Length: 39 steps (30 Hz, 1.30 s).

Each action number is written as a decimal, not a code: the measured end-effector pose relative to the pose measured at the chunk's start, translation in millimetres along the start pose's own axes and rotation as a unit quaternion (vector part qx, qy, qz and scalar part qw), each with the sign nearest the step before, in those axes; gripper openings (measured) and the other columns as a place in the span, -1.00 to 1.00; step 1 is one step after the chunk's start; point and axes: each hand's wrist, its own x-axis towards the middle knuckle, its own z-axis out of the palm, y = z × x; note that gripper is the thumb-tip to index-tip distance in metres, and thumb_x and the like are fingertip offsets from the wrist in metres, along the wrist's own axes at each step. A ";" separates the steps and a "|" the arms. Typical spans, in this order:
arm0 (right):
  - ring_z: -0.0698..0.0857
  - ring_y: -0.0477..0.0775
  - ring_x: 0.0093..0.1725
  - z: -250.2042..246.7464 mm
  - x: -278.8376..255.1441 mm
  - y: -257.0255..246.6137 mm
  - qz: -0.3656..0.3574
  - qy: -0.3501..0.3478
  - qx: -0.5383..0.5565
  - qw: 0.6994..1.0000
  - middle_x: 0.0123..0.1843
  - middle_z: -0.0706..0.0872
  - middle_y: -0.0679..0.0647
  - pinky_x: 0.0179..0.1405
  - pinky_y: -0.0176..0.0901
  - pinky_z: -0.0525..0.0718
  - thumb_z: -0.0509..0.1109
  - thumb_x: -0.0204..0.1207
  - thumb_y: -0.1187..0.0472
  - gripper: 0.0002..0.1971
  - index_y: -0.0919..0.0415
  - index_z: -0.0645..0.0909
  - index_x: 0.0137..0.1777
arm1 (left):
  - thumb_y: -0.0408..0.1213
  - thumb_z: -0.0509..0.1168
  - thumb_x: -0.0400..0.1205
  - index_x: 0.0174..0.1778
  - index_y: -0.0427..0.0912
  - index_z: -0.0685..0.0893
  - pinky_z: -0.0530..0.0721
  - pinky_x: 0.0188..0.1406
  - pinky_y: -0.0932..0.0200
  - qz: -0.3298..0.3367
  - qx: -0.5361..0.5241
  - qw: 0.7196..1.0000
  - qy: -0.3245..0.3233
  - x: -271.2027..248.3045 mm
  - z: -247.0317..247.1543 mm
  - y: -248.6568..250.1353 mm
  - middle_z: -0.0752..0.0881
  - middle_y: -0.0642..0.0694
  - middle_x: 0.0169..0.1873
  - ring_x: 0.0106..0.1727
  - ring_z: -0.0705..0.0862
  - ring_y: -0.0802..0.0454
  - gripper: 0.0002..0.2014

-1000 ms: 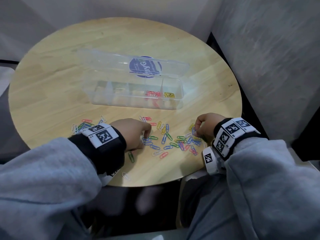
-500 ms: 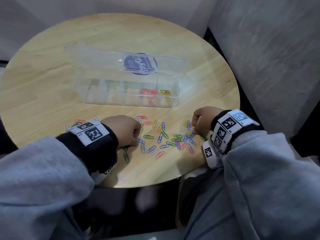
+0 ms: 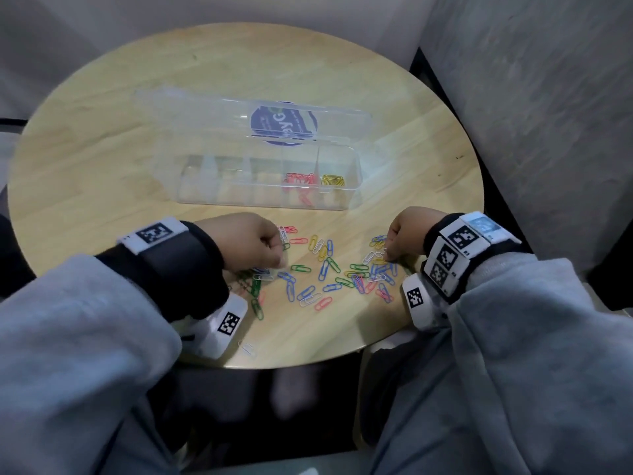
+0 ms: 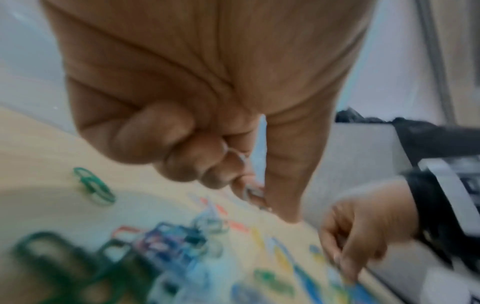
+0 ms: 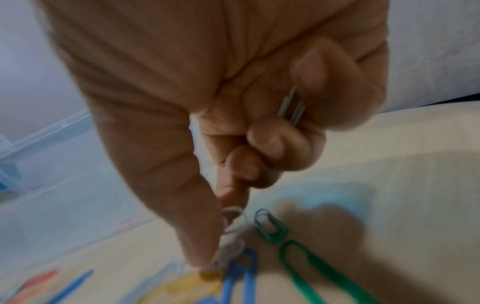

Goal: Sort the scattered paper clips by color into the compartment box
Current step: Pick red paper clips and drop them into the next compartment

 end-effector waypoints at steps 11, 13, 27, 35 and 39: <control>0.38 -0.02 -0.59 -16.2 -5.8 4.2 0.026 -0.018 0.356 0.934 -0.46 0.50 0.06 -0.57 -0.32 0.20 0.20 0.48 0.25 -0.80 0.19 0.41 -0.38 | -0.50 0.08 0.61 -0.35 -0.18 0.45 0.39 -0.76 0.41 -0.034 -0.425 0.904 0.017 -1.4 -24.9 -1.3 0.59 -0.11 -0.54 -0.67 0.53 0.14 -0.76; 0.37 -0.06 -0.66 -15.6 -4.4 3.3 0.023 -0.018 0.384 0.923 -0.50 0.53 0.03 -0.64 -0.38 0.18 0.20 0.45 0.23 -0.80 0.16 0.40 -0.41 | -0.51 0.10 0.60 -0.33 -0.14 0.49 0.34 -0.76 0.42 -0.047 -0.386 0.921 0.012 0.7 -22.7 -1.1 0.55 -0.07 -0.57 -0.67 0.46 0.15 -0.76; 0.48 -0.07 -0.62 -7.7 0.7 0.9 0.006 -0.035 0.397 0.917 -0.41 0.50 0.06 -0.71 -0.43 0.32 0.19 0.52 0.34 -0.88 0.23 0.51 -0.22 | -0.22 0.39 0.44 -0.39 -0.04 0.57 0.45 -0.42 0.26 -0.045 0.072 0.996 -0.029 -2.5 5.5 6.8 0.62 0.08 -0.49 -0.42 0.58 0.10 -0.86; 0.56 0.05 -0.35 -6.4 -8.1 0.4 0.003 0.013 0.071 0.997 -0.41 0.57 0.03 -0.45 -0.23 0.44 0.52 0.37 0.22 -0.90 0.20 0.71 -0.16 | -0.24 0.42 0.46 -0.22 0.01 0.60 0.30 -0.53 0.29 -0.022 0.179 0.983 -0.017 -2.1 7.2 4.4 0.52 0.12 -0.45 -0.42 0.45 0.20 -0.89; 0.69 0.21 0.09 -1.1 -2.9 -2.2 0.019 0.018 0.012 1.000 -0.01 0.74 0.19 0.07 -0.05 0.63 0.50 0.40 0.18 -0.82 0.25 0.74 -0.06 | -0.21 0.42 0.47 -0.34 -0.01 0.56 0.32 -0.53 0.29 -0.011 0.192 0.981 -0.015 0.7 8.8 3.5 0.54 0.12 -0.45 -0.36 0.49 0.13 -0.85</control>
